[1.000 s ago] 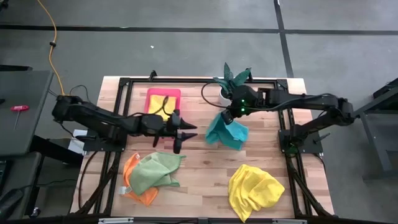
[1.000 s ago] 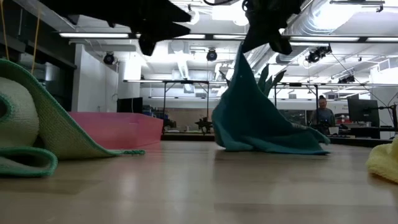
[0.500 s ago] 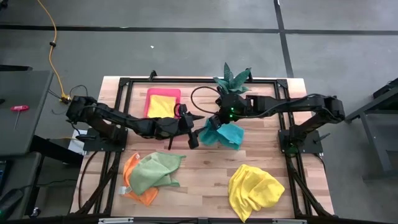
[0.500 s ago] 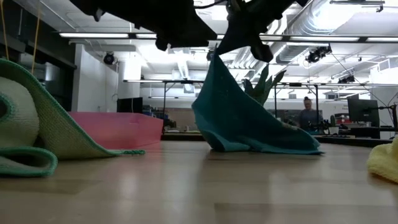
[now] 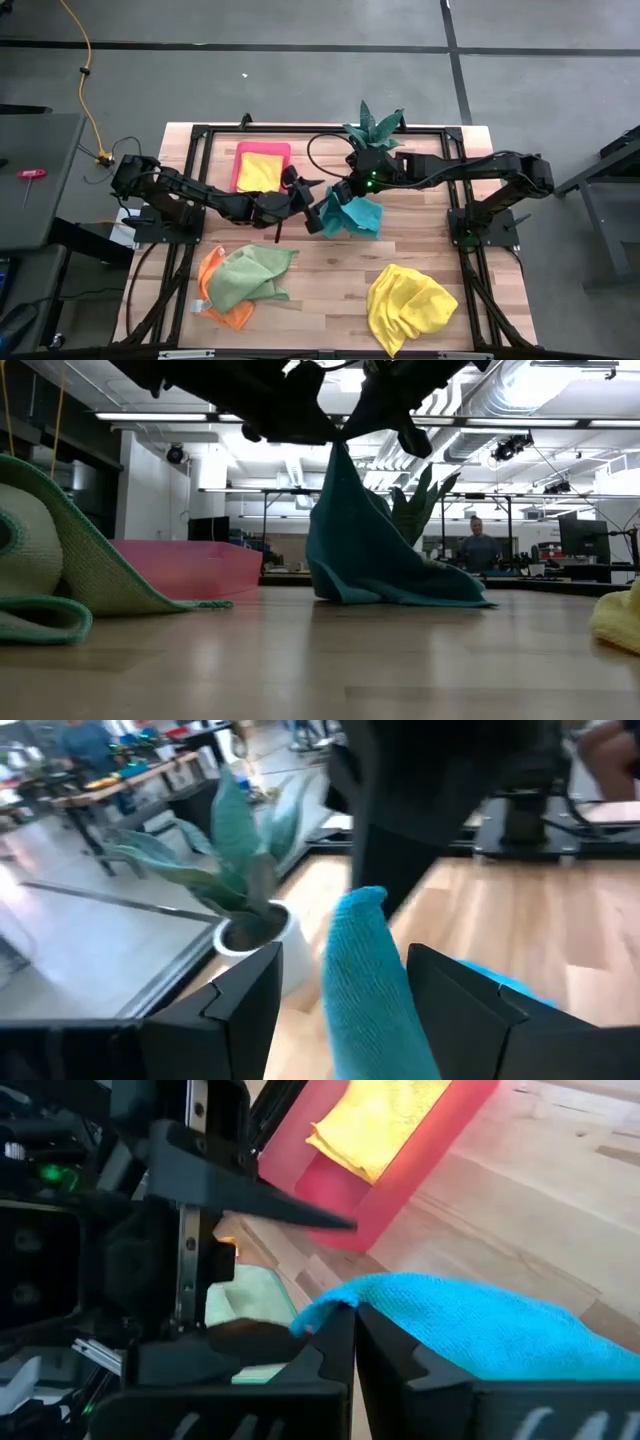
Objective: Fold microfiber towels
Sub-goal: Fold the blue microfiber towel
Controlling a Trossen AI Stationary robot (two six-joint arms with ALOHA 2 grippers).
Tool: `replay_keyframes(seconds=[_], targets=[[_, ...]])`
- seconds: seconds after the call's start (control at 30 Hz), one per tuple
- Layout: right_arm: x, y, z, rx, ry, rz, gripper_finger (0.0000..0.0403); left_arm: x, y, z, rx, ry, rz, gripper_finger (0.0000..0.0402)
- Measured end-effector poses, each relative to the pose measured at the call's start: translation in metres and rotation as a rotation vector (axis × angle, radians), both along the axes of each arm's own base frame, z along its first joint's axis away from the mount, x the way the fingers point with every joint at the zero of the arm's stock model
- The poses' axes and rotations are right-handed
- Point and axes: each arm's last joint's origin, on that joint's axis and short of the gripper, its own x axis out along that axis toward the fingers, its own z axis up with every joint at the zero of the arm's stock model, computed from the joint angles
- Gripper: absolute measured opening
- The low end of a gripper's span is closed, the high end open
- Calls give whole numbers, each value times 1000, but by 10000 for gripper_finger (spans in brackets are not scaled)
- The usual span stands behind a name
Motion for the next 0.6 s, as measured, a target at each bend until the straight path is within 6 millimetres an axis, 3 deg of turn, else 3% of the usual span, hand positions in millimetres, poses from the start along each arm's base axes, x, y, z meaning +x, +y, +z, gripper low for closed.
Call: replay_keyframes(seconds=[0.47, 0.6], targets=[[0, 0, 0, 7, -2, -20, 0, -3, 2, 1, 61, 7, 165, 204], [1, 0, 1, 8, -13, -24, 0, -3, 1, 1, 52, 4, 140, 202]])
